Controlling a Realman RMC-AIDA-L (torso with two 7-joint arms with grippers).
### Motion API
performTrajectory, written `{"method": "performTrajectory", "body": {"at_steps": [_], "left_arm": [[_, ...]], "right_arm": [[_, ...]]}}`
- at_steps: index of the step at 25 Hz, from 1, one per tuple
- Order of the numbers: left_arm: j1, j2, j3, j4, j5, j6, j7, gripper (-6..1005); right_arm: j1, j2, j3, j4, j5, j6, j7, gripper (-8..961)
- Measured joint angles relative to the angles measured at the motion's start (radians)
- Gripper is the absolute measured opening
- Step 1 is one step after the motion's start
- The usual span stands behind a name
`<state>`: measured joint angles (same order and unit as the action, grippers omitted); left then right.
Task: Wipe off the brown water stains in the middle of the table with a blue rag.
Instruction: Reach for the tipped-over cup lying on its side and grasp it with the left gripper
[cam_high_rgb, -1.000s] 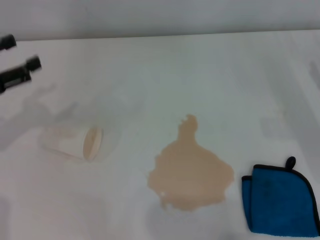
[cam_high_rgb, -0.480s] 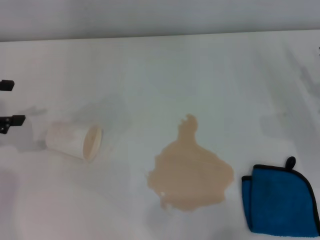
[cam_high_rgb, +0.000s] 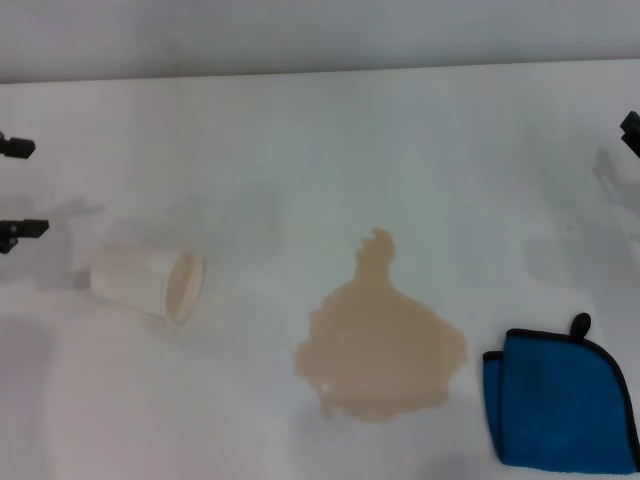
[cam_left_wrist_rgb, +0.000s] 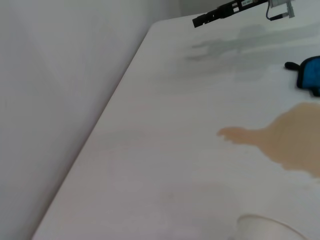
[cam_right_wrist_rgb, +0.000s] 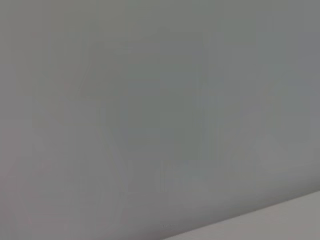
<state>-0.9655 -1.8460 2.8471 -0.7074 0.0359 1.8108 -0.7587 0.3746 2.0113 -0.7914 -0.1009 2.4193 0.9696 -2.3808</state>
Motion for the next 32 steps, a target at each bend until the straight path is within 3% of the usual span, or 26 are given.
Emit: {"method": "performTrajectory", "body": {"at_steps": [15, 23, 28, 32], "left_arm": [[-0.05, -0.032, 0.001, -0.032, 0.079, -0.014, 0.109, 890], [-0.059, -0.065, 0.002, -0.07, 0.09, -0.029, 0.164, 891], [-0.1, -0.085, 0.002, -0.106, 0.167, -0.036, 0.187, 890], [-0.124, -0.087, 0.001, -0.116, 0.206, -0.038, 0.209, 890]], "right_arm": [[0.004, 0.0, 0.0, 0.018, 0.0, -0.005, 0.001, 795], [0.004, 0.0, 0.0, 0.018, 0.0, -0.032, -0.001, 795], [0.006, 0.0, 0.0, 0.018, 0.0, -0.035, -0.001, 794], [0.012, 0.0, 0.0, 0.018, 0.0, -0.039, -0.001, 794]]}}
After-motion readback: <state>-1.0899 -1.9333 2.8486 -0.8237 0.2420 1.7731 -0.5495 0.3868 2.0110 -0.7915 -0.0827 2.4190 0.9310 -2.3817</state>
